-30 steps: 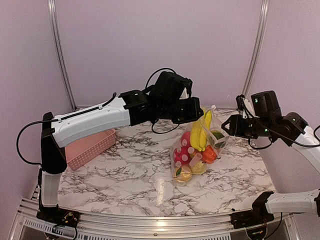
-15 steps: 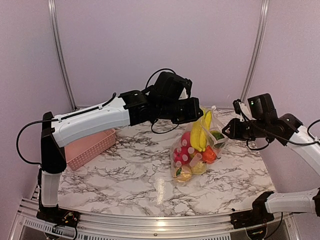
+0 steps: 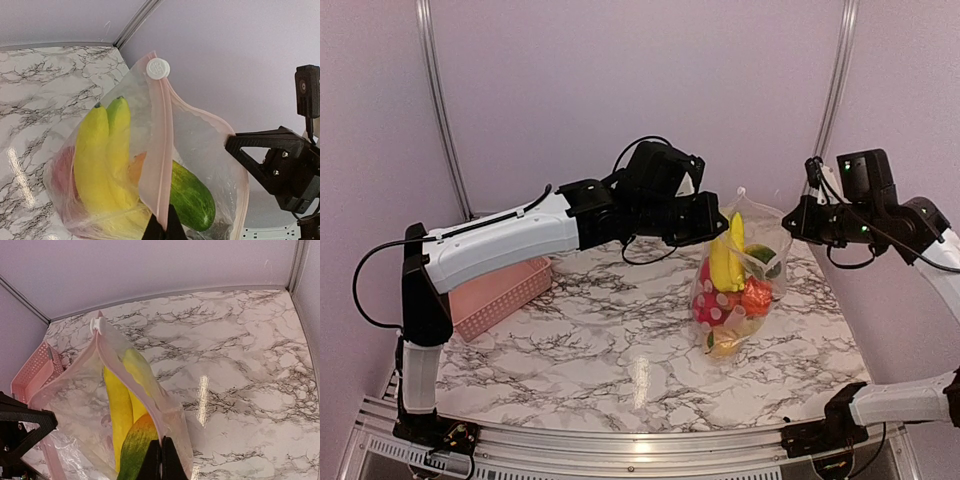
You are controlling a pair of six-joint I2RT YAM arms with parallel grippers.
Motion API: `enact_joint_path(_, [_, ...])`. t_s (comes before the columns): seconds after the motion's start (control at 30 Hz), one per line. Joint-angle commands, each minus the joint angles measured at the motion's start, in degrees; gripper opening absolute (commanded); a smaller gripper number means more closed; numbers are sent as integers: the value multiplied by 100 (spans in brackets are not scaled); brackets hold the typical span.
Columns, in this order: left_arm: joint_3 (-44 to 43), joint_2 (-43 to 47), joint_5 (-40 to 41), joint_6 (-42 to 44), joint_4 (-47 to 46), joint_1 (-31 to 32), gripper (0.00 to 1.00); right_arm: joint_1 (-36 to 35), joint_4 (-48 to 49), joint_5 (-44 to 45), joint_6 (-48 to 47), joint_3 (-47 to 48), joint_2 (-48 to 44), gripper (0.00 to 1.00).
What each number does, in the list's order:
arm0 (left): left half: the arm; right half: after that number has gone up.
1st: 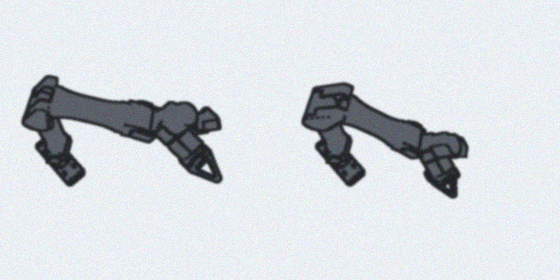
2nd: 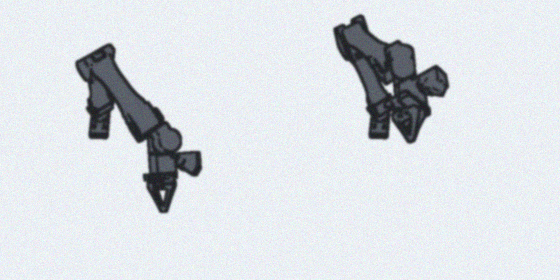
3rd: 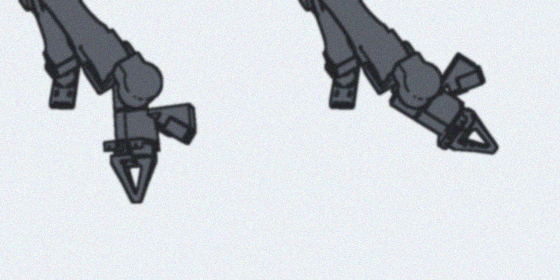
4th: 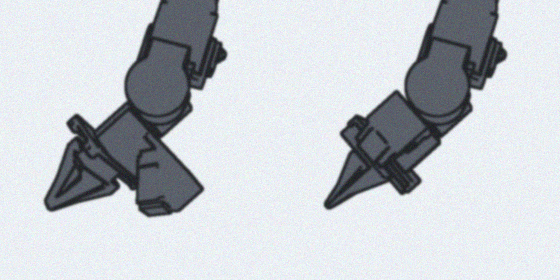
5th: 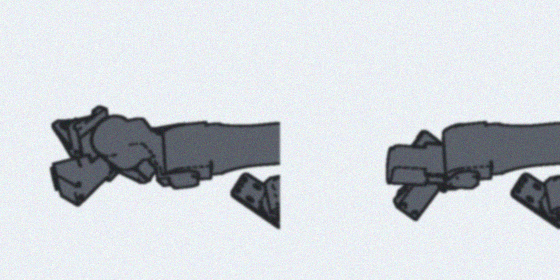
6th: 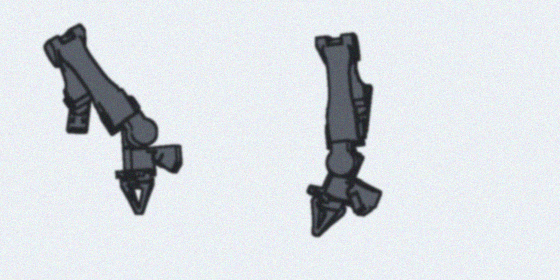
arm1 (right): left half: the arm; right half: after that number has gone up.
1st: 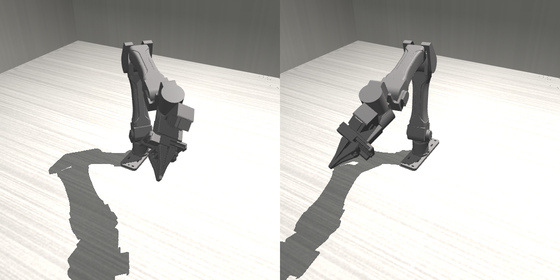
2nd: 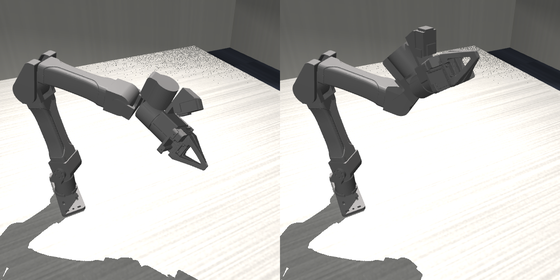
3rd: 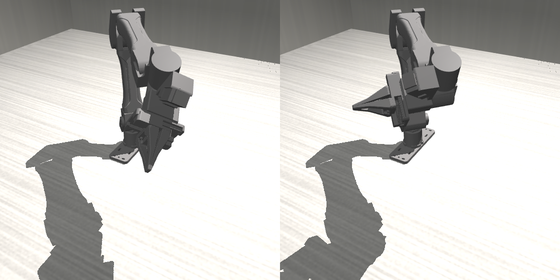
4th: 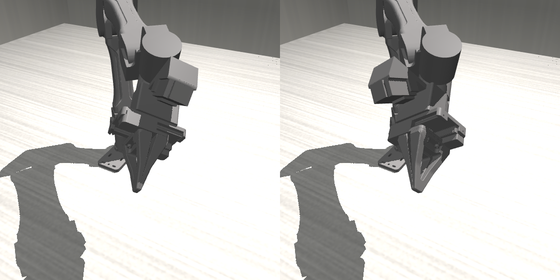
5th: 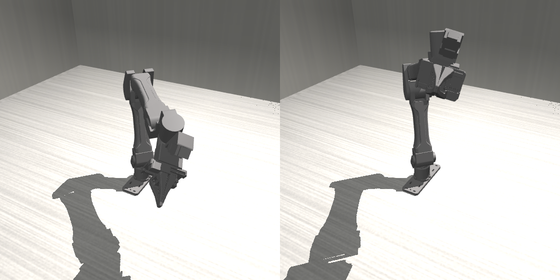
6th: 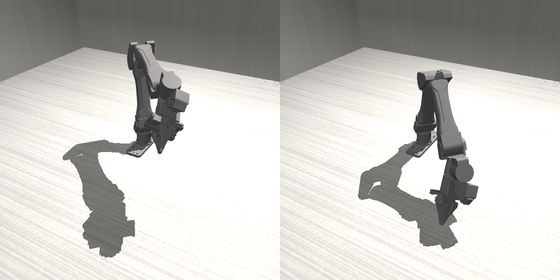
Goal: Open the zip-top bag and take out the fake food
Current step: Open the zipper of the food storage bag at the center of the board.
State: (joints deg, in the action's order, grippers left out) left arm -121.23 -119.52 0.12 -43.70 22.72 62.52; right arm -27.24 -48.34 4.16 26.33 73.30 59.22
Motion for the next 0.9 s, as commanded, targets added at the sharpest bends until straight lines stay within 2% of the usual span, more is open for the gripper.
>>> enact_joint_path(0.0, [-167,208,-280,-89,-287,-30,0,34,-112,304,-135,926,201,0])
enact_joint_path(0.13, [177,227,-476,-241,-486,-91,0,-8,-91,66,-187,1218,416,0])
enact_joint_path(0.3, [1308,264,-929,-591,-1295,-221,0,-293,180,76,-94,669,532,0])
enact_joint_path(0.47, [2117,419,-885,-587,-1650,-218,1,-507,506,111,141,167,528,0])
enact_joint_path(0.67, [2867,1099,-413,-255,-1451,-214,15,-905,638,188,322,154,712,0])
enact_joint_path(0.87, [2955,1709,407,358,-719,-110,31,-1188,702,208,447,251,805,0])
